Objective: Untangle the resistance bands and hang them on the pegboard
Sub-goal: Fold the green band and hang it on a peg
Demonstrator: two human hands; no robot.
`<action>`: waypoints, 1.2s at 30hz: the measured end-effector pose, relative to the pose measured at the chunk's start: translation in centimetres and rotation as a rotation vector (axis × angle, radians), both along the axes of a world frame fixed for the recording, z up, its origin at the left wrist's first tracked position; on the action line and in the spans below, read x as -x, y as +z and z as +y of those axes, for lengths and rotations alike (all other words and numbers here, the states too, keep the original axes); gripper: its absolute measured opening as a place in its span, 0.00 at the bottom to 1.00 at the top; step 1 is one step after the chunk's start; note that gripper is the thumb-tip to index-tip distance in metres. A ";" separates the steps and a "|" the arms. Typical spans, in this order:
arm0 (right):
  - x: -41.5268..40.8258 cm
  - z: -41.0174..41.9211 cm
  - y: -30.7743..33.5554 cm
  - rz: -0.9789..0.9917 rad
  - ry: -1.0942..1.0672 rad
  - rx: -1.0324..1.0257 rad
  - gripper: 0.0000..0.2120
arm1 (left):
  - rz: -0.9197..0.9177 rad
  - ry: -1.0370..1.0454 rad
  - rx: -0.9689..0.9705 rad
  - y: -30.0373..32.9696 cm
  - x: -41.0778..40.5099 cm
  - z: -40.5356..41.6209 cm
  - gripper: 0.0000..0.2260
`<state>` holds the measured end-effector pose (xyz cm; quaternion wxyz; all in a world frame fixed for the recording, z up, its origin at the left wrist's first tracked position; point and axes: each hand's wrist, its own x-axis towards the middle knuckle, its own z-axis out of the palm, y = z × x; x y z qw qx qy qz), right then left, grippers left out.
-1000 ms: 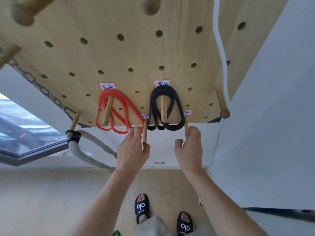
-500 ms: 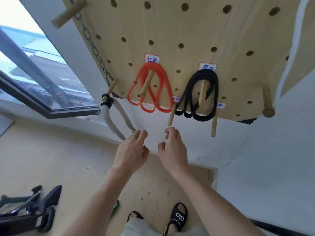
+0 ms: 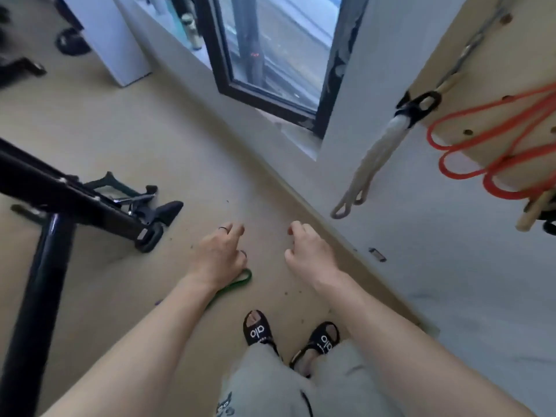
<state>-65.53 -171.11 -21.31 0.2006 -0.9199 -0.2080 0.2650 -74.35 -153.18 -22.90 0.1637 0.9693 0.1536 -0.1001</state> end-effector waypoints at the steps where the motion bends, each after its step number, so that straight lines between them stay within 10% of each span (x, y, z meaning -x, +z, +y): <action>1: 0.5 1.5 -1.2 0.015 0.059 0.024 0.16 | 0.012 0.054 0.013 -1.0 1.5 1.4 0.16; 10: 4.5 11.8 -20.4 0.088 0.588 0.176 0.20 | 0.260 0.425 0.084 -18.8 12.8 7.1 0.16; 23: 8.5 21.6 -63.3 -0.075 1.103 0.247 0.37 | 0.520 0.484 0.030 -60.3 16.3 11.5 0.36; 36: 10.5 26.2 -82.4 -0.279 1.293 0.214 0.13 | 0.514 0.296 -0.149 -79.5 16.4 14.8 0.17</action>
